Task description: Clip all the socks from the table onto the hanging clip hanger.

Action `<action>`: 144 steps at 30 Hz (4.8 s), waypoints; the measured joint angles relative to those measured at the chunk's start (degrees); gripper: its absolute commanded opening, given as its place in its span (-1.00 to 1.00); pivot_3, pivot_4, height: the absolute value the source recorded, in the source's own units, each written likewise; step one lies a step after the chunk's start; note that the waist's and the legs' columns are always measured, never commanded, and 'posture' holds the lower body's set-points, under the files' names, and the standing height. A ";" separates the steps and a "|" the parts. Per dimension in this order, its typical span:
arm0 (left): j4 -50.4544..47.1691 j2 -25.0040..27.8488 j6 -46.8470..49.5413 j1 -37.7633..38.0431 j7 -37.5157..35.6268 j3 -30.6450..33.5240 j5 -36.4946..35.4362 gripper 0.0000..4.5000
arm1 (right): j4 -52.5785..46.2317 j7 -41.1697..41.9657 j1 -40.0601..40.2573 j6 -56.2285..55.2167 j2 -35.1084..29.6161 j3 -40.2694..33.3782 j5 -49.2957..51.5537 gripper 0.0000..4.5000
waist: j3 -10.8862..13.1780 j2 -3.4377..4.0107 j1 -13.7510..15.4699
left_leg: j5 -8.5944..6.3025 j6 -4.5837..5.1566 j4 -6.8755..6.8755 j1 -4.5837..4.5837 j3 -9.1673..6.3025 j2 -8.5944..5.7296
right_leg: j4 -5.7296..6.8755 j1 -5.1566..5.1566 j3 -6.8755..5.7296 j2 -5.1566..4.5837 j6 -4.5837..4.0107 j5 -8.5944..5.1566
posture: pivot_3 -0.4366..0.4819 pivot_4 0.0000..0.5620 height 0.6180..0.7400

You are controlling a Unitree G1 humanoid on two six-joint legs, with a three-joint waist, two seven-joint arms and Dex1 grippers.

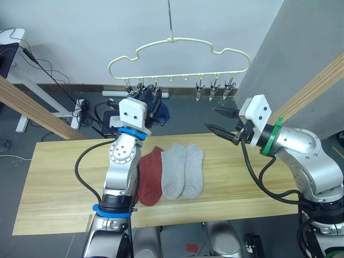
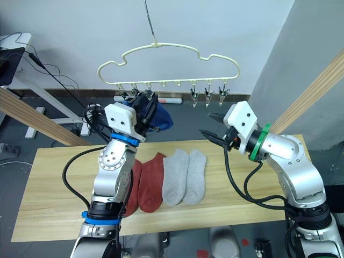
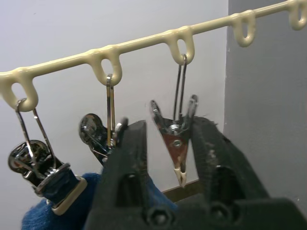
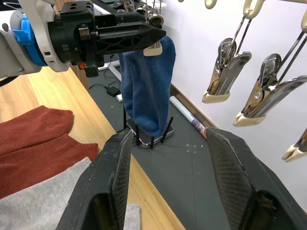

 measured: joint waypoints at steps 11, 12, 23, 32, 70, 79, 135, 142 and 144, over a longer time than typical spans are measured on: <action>0.00 -0.11 0.00 -0.79 0.71 -0.05 0.56 -0.03 | 0.00 -0.20 0.31 0.00 0.00 0.01 0.00 0.11 | 0.00 0.00 0.01 | 0.00 0.00 0.01 0.00 0.00 0.00 | 0.01 0.00 0.01 0.00 0.00 0.00 | -0.68 0.31 0.88; -0.01 -0.20 0.02 -0.88 0.98 -0.05 0.62 -0.03 | 0.00 -0.20 0.33 -0.01 0.00 0.01 0.00 0.11 | 0.00 0.00 0.01 | 0.00 0.00 0.01 0.00 0.00 0.00 | 0.01 0.00 0.00 0.00 0.00 0.00 | -0.68 0.30 0.88; -0.11 -0.33 0.24 -1.42 1.39 -0.09 0.57 -0.03 | 0.01 -0.18 0.35 -0.23 0.00 0.01 -0.01 0.11 | 0.00 0.00 0.03 | 0.00 0.00 0.01 0.00 0.00 0.00 | 0.02 0.00 0.00 0.00 0.00 0.00 | -0.67 0.30 0.88; -4.69 -1.07 2.87 -0.32 1.55 -0.11 0.54 -0.03 | 0.01 0.07 0.35 -0.56 0.22 -0.04 0.58 0.11 | 0.00 0.00 0.03 | 0.00 0.00 0.01 0.00 0.00 0.00 | 0.03 0.01 0.00 0.00 0.00 0.00 | -0.67 0.29 0.88; -7.30 5.28 8.96 -0.27 -5.98 0.29 -4.38 -1.00 | 4.95 -11.66 8.98 0.49 8.06 11.89 -9.23 1.00 | 0.00 0.00 0.06 | 0.01 -0.01 0.02 0.06 -0.02 0.02 | 0.16 -0.01 0.00 0.02 0.00 0.00 | -0.58 0.34 0.88; -8.18 7.86 11.47 -0.54 -8.92 0.89 -6.94 -1.00 | 21.45 -20.73 11.49 -6.90 16.07 18.92 -20.32 1.00 | 0.01 0.01 0.37 | 0.01 -0.01 0.02 0.05 -0.02 0.00 | 0.14 -0.01 0.01 0.00 0.01 -0.01 | -0.50 0.39 0.88; -11.53 8.13 14.09 2.21 -11.39 0.70 -9.89 -1.00 | 19.63 -23.74 16.72 -0.71 16.47 8.49 -24.76 0.99 | 0.02 0.02 0.39 | 0.01 -0.01 -0.05 0.13 0.00 0.02 | 0.05 0.07 0.07 0.04 0.02 -0.02 | -0.49 0.37 0.88; -12.18 8.75 15.57 2.33 -12.41 0.67 -10.81 -1.00 | 22.38 -24.16 14.99 -0.46 18.16 8.50 -24.43 0.59 | 0.01 0.01 0.35 | 0.01 -0.01 -0.02 0.20 -0.01 0.03 | 0.09 0.14 0.06 0.06 0.03 -0.02 | -0.47 0.36 0.88; -12.87 8.89 16.24 2.58 -12.56 0.67 -10.95 -1.00 | 22.78 -23.50 15.05 -0.57 18.23 8.66 -24.02 0.29 | 0.01 0.01 0.41 | 0.01 -0.01 -0.02 0.20 -0.02 0.03 | 0.09 0.14 0.06 0.06 0.04 -0.02 | -0.46 0.36 0.88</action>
